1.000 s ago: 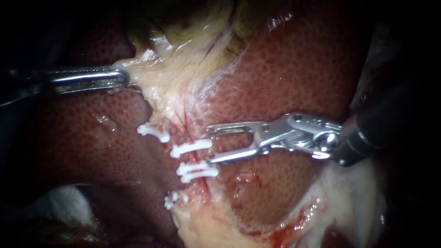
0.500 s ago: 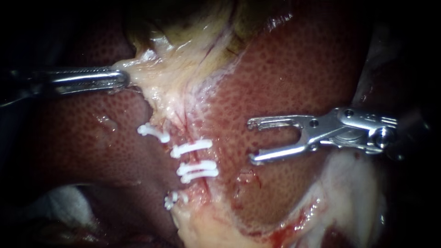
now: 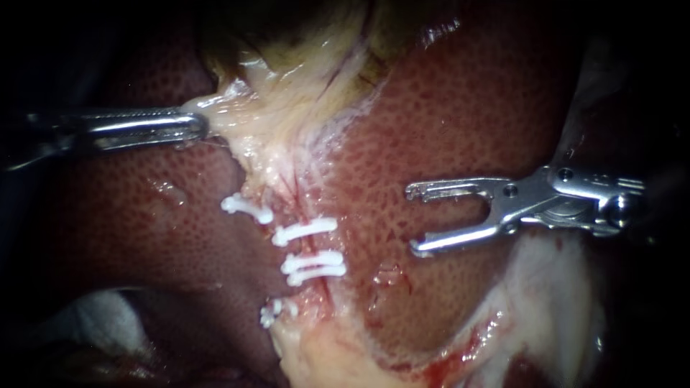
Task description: Going back third clip right tube
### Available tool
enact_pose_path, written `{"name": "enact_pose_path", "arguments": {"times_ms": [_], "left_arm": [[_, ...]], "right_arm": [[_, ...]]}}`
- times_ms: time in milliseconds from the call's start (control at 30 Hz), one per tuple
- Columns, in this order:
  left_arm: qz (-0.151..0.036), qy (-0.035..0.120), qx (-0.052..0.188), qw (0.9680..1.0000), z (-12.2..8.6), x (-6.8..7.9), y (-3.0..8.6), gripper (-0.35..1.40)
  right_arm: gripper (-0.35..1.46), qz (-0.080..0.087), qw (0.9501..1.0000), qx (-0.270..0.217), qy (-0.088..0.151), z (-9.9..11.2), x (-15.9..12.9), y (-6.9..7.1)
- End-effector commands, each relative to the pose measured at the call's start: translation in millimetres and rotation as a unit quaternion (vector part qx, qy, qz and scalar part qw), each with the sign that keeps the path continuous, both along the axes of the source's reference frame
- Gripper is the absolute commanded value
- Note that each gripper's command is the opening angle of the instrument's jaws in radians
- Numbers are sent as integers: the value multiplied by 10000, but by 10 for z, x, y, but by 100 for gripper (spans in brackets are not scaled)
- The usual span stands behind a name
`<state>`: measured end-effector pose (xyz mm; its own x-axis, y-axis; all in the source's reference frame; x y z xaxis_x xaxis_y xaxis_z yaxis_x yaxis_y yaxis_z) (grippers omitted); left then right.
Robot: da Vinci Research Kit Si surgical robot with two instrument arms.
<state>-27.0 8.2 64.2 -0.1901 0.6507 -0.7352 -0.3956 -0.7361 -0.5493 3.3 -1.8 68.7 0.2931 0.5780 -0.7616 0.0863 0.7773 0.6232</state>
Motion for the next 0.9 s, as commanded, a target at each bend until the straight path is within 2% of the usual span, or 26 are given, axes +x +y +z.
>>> {"name": "enact_pose_path", "arguments": {"times_ms": [33, 267, 600, 700, 900], "left_arm": [[16, 19, -3, 10000, 4, -3, -1, -35], [134, 37, 46, 9999, 37, -28, -7, -35], [277, 10, 75, 9996, 57, -79, -10, -35], [289, 4, 102, 9995, 58, -86, -11, -35], [293, 1, 101, 9995, 59, -87, -11, -35]], "right_arm": [[49, -6, 10000, 4, 3, 0, -1, 0], [49, -48, 10000, 25, 33, -2, -4, 1], [50, -60, 10000, 47, 44, -7, -5, 4], [50, -64, 10000, 49, 46, -9, -5, 3], [50, -63, 10000, 54, 47, -10, -5, 4]]}}
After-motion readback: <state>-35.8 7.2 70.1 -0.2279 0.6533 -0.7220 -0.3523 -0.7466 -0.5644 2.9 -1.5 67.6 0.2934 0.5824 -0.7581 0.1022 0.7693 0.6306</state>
